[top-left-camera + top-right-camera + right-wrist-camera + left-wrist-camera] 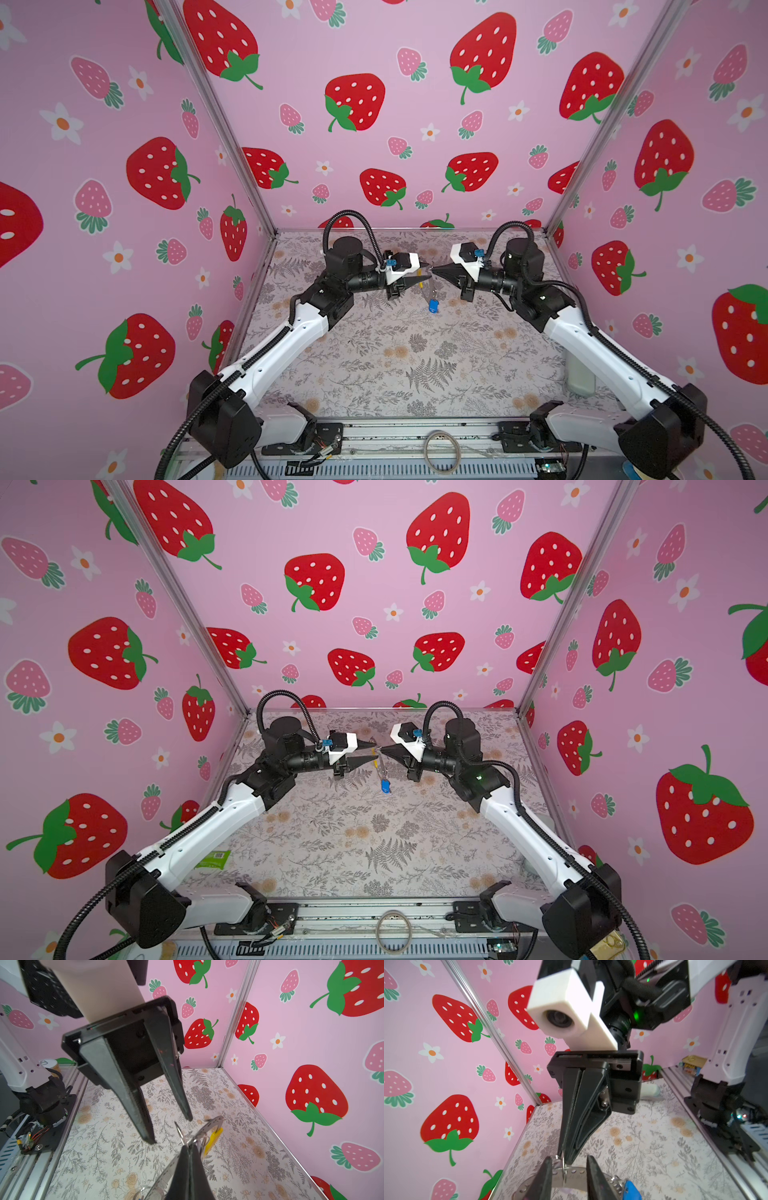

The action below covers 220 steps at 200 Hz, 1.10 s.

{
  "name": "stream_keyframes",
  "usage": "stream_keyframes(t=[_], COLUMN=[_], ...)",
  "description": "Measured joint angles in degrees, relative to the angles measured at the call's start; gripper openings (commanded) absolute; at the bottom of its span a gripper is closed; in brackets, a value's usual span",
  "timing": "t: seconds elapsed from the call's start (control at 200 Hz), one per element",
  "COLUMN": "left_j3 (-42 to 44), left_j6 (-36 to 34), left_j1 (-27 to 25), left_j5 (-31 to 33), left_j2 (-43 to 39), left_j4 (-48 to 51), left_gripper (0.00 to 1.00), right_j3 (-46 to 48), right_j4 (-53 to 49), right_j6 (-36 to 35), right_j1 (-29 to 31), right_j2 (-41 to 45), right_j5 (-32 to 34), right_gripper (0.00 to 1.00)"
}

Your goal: Put the keys on the keyring

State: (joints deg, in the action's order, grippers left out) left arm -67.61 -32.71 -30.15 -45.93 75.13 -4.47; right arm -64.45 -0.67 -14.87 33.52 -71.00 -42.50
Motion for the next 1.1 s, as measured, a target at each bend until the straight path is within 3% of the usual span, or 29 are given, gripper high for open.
stream_keyframes(t=[0.26, 0.735, 1.1], left_j3=[-7.69, -7.87, -7.87], left_j6=[-5.42, -3.41, -3.06], left_j1=[0.42, -2.01, -2.16], left_j5=[2.91, 14.75, 17.44], left_j2=[0.66, 4.44, 4.48], left_j4=[12.55, 13.49, 13.38], left_gripper=[0.29, 0.28, 0.25], right_j3=[-4.55, -9.38, -12.76], right_j4=[-7.32, -12.72, -15.98], right_j6=[-3.08, -2.69, -1.57], right_j1=[0.52, 5.53, 6.62], right_j2=[-2.43, -4.68, -6.47], right_j5=[4.0, 14.58, 18.23], right_gripper=[0.0, 0.0, 0.0])
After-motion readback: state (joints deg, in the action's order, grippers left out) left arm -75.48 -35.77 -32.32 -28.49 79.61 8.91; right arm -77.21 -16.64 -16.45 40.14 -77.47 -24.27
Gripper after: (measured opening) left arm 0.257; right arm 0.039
